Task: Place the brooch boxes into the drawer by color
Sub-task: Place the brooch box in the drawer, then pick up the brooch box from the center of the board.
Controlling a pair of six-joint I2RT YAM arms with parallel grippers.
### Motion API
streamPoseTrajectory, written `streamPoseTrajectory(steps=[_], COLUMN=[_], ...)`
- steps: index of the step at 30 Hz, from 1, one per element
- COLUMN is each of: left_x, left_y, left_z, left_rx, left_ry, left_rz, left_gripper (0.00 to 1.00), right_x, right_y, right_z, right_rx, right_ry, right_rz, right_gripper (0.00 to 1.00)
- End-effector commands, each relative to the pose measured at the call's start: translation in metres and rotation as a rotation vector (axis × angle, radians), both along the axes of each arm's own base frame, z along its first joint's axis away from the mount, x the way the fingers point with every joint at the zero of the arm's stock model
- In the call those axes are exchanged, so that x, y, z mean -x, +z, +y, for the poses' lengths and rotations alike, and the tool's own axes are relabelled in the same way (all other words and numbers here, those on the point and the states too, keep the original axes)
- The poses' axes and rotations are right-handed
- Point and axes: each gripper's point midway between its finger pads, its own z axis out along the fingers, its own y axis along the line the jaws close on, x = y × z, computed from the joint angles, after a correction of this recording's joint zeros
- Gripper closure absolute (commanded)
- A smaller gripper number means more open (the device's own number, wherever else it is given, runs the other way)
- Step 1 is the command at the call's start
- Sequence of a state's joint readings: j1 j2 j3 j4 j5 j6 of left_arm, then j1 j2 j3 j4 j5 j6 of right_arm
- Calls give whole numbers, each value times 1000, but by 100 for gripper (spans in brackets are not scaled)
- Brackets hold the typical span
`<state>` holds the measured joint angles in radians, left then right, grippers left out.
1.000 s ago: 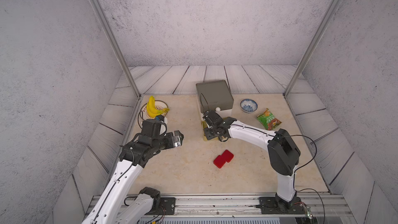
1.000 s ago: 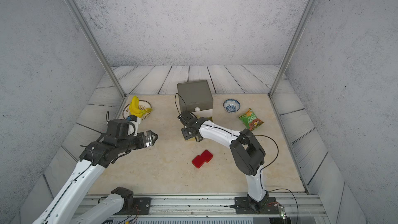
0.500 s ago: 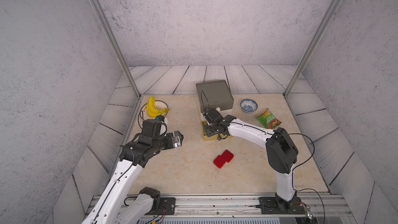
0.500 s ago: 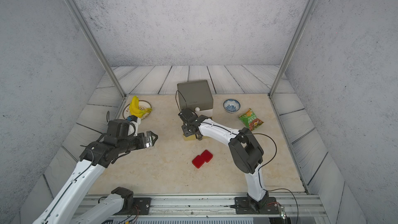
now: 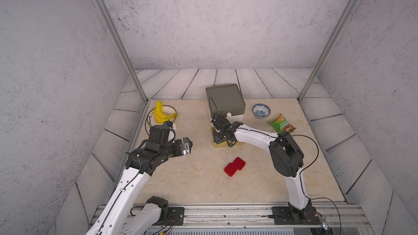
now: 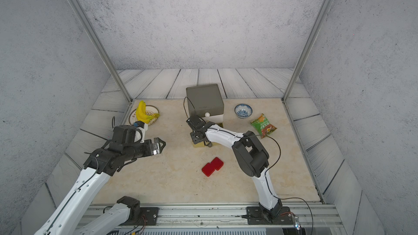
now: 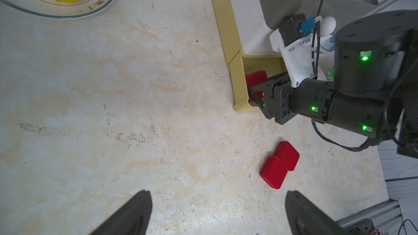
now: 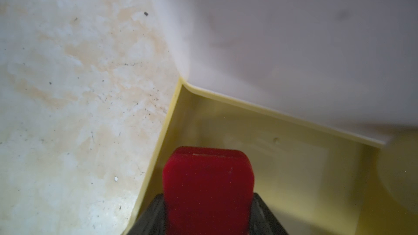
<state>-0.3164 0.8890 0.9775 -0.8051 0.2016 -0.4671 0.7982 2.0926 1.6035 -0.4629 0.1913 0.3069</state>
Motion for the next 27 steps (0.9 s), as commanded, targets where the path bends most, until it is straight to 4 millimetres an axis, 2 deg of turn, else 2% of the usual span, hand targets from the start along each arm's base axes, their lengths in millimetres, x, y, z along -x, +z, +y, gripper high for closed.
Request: streamPoseTrajectory(steps=[1,5,16,20,23,27], left_x=[0,-1,-3,-3,-5,-8], left_y=[3,4,7,7,4,3], left_z=[1,1,0,0,-1,-5], left_rx=[-18,-19,-15,-15,-10,6], left_ry=[-8,-10,-11,-4,-3,-8], left_rz=[-15,-18,-16,-17,-10,-5], left_gripper=[2,2,2,2,2,2], right_x=[-7,-8,-3,23,55,94], right_y=[9,17,71,90,94,89], right_z=[5,3,2,-5,-16,-57], right_rx=[-22,-23,-93,-161,-210,-165], right_ry=[-14,-20,-10,18,53,48], right_rz=[-17,-37,-84,-45,16,48], right_gripper=[49,36,31,31,30,30])
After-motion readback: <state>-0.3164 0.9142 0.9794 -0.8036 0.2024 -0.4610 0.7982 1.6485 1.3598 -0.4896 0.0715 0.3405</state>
